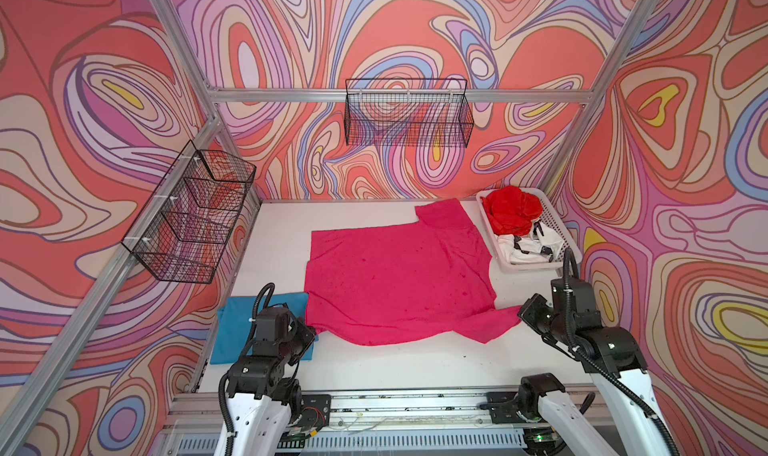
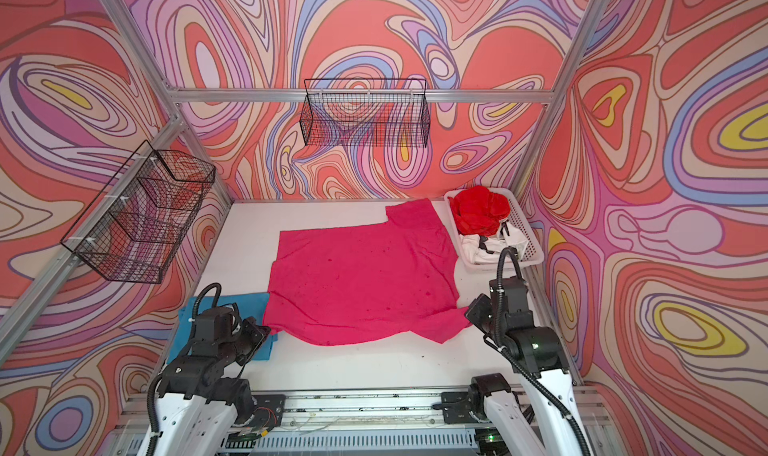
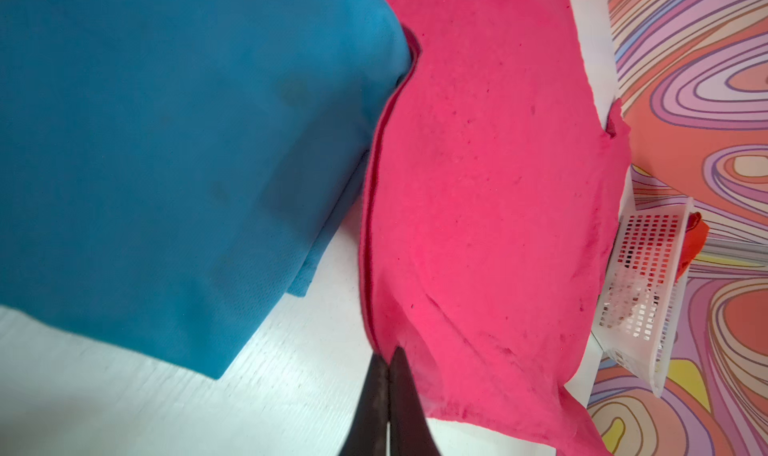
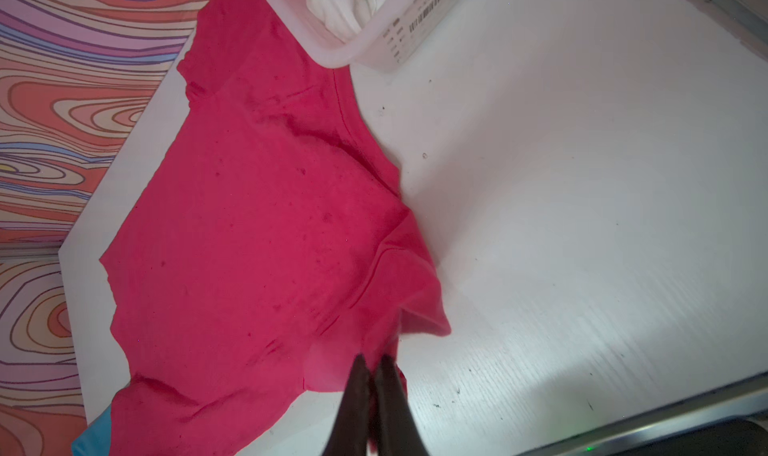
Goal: Fold and stack the t-shirts
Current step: 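Swing the pink t-shirt down and lay it flat toward the robot, then release the pink t-shirt and move both grippers to its nearer edge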
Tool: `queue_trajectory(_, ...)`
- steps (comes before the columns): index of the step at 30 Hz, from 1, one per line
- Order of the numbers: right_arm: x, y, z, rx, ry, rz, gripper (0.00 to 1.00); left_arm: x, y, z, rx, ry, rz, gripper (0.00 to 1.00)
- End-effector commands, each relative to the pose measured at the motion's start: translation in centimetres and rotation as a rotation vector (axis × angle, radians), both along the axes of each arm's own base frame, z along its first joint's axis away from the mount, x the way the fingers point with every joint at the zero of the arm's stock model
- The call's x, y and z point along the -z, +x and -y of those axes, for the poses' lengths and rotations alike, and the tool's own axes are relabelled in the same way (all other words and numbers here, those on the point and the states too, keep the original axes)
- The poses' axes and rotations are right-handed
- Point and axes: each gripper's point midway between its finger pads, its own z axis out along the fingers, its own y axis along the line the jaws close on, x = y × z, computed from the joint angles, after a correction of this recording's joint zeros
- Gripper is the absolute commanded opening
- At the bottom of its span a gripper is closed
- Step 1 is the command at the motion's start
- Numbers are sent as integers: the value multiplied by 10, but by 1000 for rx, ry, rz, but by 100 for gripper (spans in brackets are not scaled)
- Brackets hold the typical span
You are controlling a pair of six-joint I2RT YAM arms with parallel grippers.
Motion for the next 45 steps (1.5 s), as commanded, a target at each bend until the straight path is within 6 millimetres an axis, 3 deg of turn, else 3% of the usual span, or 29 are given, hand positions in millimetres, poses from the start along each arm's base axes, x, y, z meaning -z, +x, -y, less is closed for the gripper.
queue_trajectory(1, 25, -15, 6, 69, 9, -100, 0, 9, -21, -8, -57, 29, -124, 0)
queue_trajectory(5, 38, -23, 10, 79, -14, -169, 0, 17, -31, -10, -70, 47, -206, 0)
queue_trajectory(7, 41, -25, 9, 67, -16, -188, 3, 5, -30, -14, -83, 62, -195, 6)
queue_trajectory(9, 43, -27, 7, 63, -9, -203, 22, 0, -30, -17, -89, 79, -192, 13)
queue_trajectory(13, 31, -23, 10, 52, -36, -189, 45, -18, -24, -21, -102, 100, -154, 27)
queue_trajectory(18, 11, -2, 9, -19, -84, -156, 53, -37, -6, -20, -72, 125, -96, 37)
queue_trajectory(23, 21, 43, -24, -173, -3, -94, 53, -34, 38, 16, 85, 52, -16, 38)
queue_trajectory(28, 37, 99, -61, -309, -132, -38, 56, -31, 97, 65, 259, 69, 51, 41)
queue_trajectory(31, 56, 140, -80, -352, -153, -11, 58, -21, 125, 92, 330, 69, 52, 42)
queue_trajectory(39, 102, 245, -104, -395, -250, 39, 57, 23, 160, 119, 399, 75, -6, 43)
queue_trajectory(40, 105, 253, -107, -401, -255, 39, 58, 28, 161, 120, 407, 75, -19, 43)
queue_trajectory(42, 131, 263, -104, -402, -280, -11, 57, 38, 161, 125, 426, 68, -47, 43)
queue_trajectory(45, 162, 264, -90, -392, -278, -105, 57, 56, 156, 128, 447, 61, -111, 42)
